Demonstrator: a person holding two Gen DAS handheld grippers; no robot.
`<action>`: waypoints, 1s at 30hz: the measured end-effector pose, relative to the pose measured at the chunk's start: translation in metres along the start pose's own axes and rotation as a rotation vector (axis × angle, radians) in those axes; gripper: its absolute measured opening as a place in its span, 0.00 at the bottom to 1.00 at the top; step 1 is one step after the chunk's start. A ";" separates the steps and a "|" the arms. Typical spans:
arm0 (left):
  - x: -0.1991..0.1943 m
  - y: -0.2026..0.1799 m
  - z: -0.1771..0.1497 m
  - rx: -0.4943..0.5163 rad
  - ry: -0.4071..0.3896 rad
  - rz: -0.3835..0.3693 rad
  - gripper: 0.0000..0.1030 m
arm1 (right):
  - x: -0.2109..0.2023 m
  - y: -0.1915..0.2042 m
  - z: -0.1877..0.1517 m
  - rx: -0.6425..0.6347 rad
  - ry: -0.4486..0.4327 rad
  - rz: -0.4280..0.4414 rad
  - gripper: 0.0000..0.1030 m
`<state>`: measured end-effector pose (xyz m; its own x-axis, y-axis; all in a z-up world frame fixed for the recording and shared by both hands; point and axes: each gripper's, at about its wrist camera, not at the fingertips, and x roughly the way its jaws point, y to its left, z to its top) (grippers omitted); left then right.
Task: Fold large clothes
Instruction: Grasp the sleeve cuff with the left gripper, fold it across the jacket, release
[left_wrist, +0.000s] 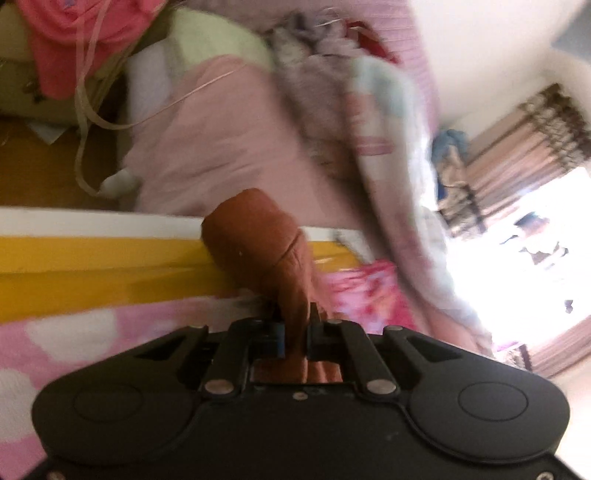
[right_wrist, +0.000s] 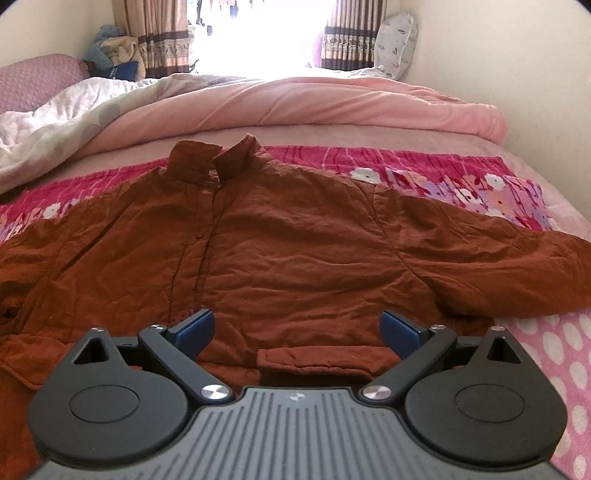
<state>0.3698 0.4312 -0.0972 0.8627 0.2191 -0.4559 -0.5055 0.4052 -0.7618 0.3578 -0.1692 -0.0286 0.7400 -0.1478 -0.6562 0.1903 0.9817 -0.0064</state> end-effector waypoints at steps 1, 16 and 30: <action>-0.006 -0.011 -0.001 0.018 -0.005 -0.023 0.06 | 0.001 -0.003 0.000 0.008 0.005 0.001 1.00; -0.088 -0.332 -0.209 0.534 0.334 -0.720 0.13 | -0.024 -0.080 -0.004 0.171 -0.039 -0.007 1.00; -0.044 -0.313 -0.308 0.744 0.514 -0.537 0.55 | 0.019 -0.125 0.010 0.308 0.017 0.289 0.94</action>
<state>0.4844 0.0210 0.0198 0.7706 -0.4833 -0.4156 0.2296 0.8187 -0.5264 0.3541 -0.2963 -0.0329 0.7808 0.1330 -0.6105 0.1625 0.9002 0.4040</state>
